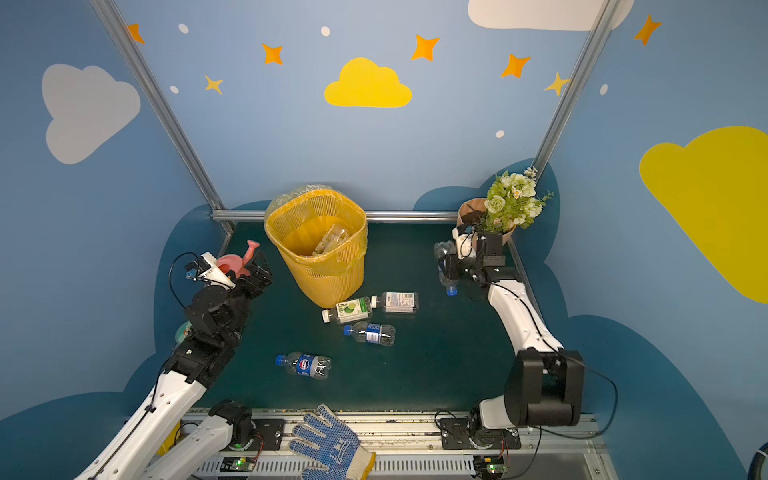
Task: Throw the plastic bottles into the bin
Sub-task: 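Lift the blue-label bottle with the right gripper and drop it into the yellow bin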
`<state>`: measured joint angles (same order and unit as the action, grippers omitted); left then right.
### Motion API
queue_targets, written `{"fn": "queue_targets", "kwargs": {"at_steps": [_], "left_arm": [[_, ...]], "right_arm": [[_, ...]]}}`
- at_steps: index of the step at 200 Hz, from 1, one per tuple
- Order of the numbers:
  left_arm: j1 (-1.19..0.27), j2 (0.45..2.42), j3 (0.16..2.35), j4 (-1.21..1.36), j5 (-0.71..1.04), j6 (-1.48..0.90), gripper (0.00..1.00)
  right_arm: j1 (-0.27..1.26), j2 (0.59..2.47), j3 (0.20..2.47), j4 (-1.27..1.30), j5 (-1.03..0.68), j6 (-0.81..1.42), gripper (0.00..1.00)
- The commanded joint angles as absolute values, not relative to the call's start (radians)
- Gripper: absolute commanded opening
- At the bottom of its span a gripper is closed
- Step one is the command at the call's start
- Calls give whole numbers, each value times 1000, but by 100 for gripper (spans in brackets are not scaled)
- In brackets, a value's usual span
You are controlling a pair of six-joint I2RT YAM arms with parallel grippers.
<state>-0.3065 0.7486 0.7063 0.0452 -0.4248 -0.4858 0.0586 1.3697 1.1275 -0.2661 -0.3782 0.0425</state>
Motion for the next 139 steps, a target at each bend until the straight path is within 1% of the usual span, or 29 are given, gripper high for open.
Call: {"fn": "queue_targets", "kwargs": {"at_steps": [1, 19, 39, 51, 54, 61, 74, 89, 102, 120, 135, 139], "left_arm": [[-290, 741, 695, -22, -480, -530, 100], [-277, 750, 688, -49, -478, -558, 100], [-270, 758, 684, -57, -463, -567, 100], [-267, 764, 685, -59, -456, -566, 100], [-267, 765, 686, -61, -455, -566, 100], [-265, 766, 689, -66, -452, -565, 100], [-265, 771, 695, -71, -441, -563, 100], [-265, 775, 698, -74, -422, -568, 100], [-265, 781, 701, -72, -405, -577, 100], [-265, 787, 706, -74, -383, -586, 100], [-264, 786, 713, -88, -375, -587, 100], [-264, 785, 714, -92, -377, -587, 100]], "right_arm": [[53, 1218, 1079, -40, -443, 212, 47], [58, 1103, 1042, 125, -412, 327, 49], [80, 1023, 1044, 264, -371, 450, 48], [113, 1011, 1043, 385, -353, 527, 48], [123, 1011, 1039, 421, -342, 547, 50], [151, 1015, 1031, 502, -317, 585, 51], [208, 1046, 1036, 609, -281, 616, 51], [291, 1132, 1104, 633, -277, 611, 51], [375, 1241, 1195, 643, -315, 609, 52], [483, 1464, 1379, 595, -391, 619, 53], [538, 1662, 1584, 500, -494, 625, 57], [545, 1704, 1636, 463, -520, 630, 59]]}}
